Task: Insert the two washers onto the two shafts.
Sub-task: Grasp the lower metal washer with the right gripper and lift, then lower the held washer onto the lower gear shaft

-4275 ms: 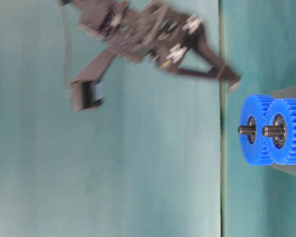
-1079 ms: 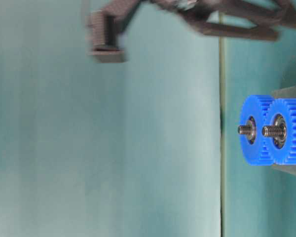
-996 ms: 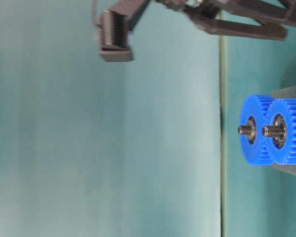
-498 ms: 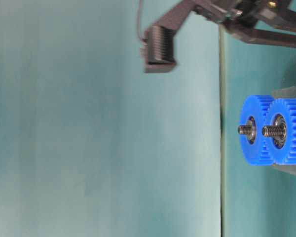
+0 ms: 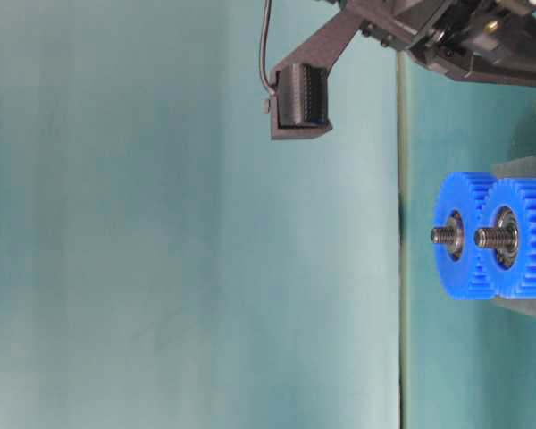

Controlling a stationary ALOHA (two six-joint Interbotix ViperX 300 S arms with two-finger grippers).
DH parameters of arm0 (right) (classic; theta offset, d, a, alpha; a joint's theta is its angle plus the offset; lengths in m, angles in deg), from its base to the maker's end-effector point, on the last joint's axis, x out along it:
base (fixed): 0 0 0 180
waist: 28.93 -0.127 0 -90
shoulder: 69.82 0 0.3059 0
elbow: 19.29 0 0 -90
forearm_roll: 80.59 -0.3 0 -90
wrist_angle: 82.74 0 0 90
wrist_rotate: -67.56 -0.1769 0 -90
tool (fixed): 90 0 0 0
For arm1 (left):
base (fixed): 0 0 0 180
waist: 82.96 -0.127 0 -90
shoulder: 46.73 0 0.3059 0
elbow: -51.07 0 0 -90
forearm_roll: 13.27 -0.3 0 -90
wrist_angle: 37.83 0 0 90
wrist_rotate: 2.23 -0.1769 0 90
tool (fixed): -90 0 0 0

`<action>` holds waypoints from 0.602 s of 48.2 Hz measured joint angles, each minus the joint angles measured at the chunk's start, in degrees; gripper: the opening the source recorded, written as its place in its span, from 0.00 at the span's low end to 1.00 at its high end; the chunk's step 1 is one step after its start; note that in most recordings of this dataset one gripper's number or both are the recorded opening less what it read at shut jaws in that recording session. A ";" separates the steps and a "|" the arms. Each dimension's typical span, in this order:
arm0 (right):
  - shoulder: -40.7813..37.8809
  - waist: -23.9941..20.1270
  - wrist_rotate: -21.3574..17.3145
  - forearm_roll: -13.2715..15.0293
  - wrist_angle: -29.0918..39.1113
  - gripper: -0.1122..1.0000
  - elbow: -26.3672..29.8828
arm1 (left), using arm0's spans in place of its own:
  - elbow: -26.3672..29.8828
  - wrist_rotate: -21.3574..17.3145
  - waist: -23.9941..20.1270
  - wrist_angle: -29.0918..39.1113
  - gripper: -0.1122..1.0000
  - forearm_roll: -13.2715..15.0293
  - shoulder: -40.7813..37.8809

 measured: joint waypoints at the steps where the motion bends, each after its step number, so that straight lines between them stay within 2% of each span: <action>1: 0.00 0.00 0.00 0.00 0.44 0.38 0.18 | 0.00 0.00 0.00 0.09 0.11 0.00 0.00; 17: -0.09 0.26 0.00 0.00 7.12 0.38 3.08 | 0.00 0.00 0.00 0.09 0.11 0.09 0.00; 29: 4.04 0.79 0.00 0.09 14.24 0.38 7.65 | 0.00 0.09 -0.09 0.00 0.11 0.09 -0.09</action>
